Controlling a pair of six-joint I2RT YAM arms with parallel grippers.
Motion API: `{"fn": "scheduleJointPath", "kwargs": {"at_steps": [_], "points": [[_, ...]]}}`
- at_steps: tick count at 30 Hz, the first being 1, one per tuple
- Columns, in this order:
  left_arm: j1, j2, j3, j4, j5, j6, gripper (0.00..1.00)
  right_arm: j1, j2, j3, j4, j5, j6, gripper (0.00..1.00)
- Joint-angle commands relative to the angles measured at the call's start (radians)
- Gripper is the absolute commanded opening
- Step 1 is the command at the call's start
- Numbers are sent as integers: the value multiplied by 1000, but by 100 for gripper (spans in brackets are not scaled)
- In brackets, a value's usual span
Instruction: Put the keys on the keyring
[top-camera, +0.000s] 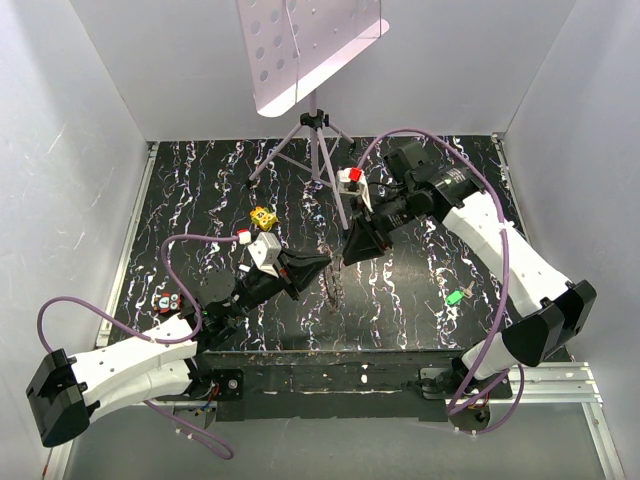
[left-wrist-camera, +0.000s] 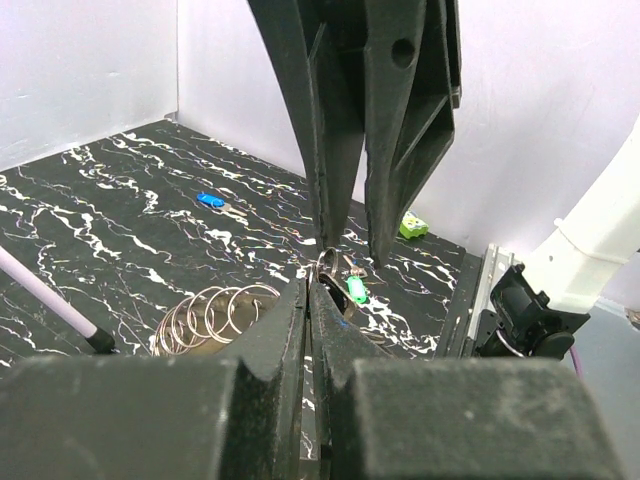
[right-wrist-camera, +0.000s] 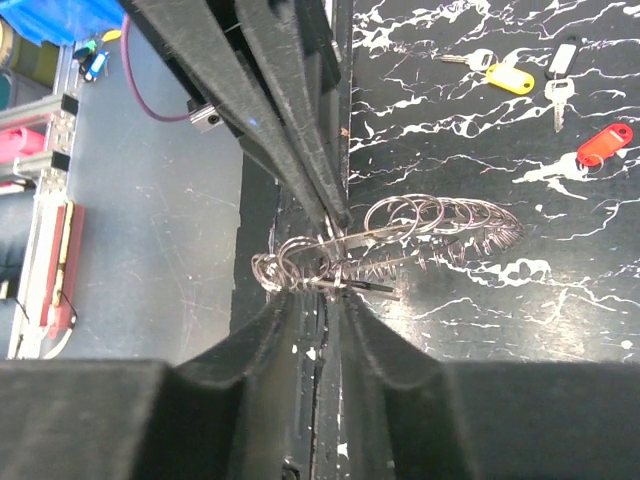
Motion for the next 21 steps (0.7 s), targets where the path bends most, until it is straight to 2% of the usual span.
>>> {"fn": "scheduleJointPath", "kwargs": {"at_steps": [1,9,16,21], "points": [[-1,-11,3,55,3,-16,0,-16,-39,80,-79,-57,-102,36],[-1,-24,4,39,32,-19,0,-16,-31,149,-146,-40,-250,55],[-3,-25,14,33,55,-22,0,-16,36,201,-151,-49,-288,57],[-1,-27,14,42,54,-30,0,-7,61,187,-158,-62,-288,53]]}}
